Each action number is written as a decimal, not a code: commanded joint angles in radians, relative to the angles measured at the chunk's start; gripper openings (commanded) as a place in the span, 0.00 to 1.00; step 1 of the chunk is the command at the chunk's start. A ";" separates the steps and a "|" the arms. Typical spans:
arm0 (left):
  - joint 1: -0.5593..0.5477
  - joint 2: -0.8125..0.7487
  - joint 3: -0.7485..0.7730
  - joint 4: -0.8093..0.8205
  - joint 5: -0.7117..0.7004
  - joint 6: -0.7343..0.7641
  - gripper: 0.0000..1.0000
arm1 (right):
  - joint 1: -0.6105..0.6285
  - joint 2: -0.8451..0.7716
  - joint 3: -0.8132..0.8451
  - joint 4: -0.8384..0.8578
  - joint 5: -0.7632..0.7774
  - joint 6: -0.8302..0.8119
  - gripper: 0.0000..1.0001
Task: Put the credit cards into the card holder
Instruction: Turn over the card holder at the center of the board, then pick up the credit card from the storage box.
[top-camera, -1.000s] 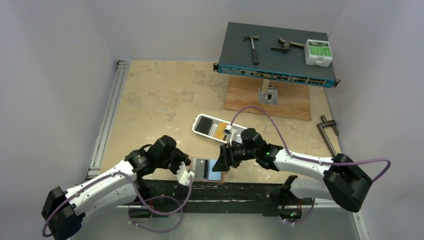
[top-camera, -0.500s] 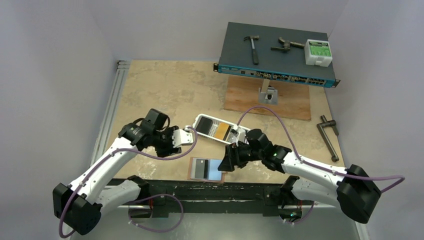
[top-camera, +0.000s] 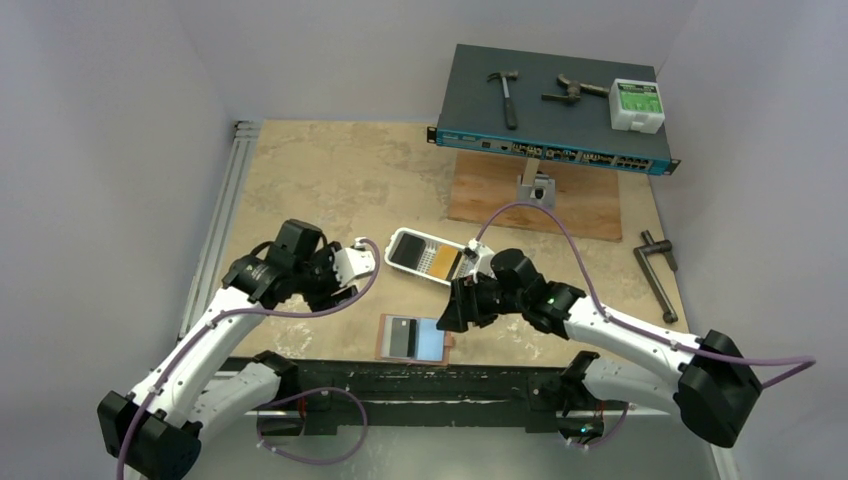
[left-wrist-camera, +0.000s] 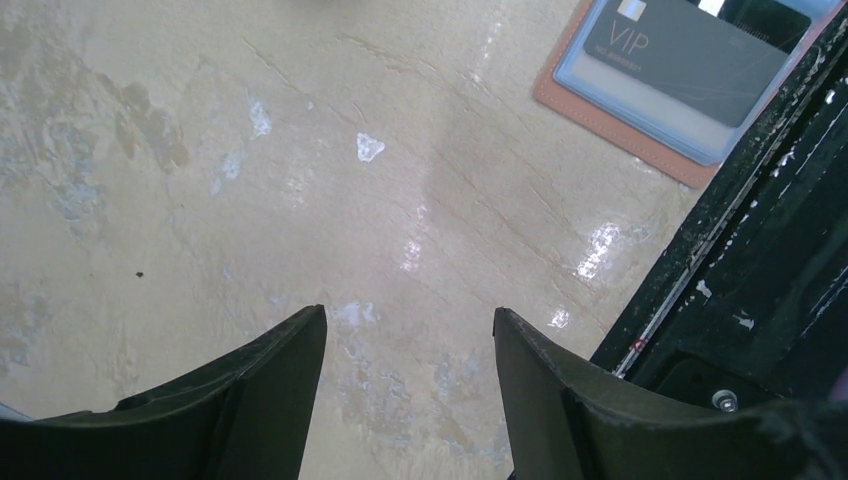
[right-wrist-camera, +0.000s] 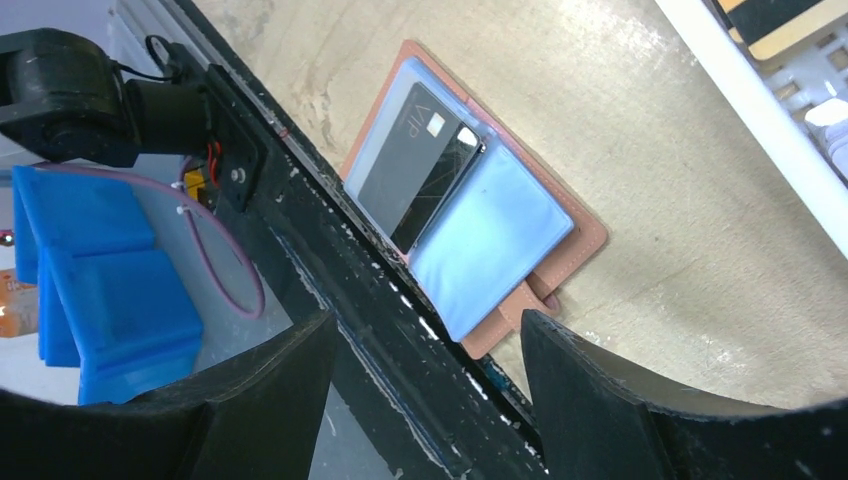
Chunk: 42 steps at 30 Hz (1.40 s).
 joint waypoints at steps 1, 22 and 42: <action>0.006 0.010 -0.033 0.035 -0.033 -0.004 0.61 | -0.003 0.030 0.011 0.042 0.023 0.017 0.66; 0.007 0.021 -0.055 0.204 -0.198 0.206 0.59 | -0.002 0.103 -0.011 0.133 0.005 0.036 0.52; 0.016 -0.023 -0.154 0.281 -0.017 0.016 0.54 | -0.007 0.063 0.098 -0.006 0.139 0.040 0.55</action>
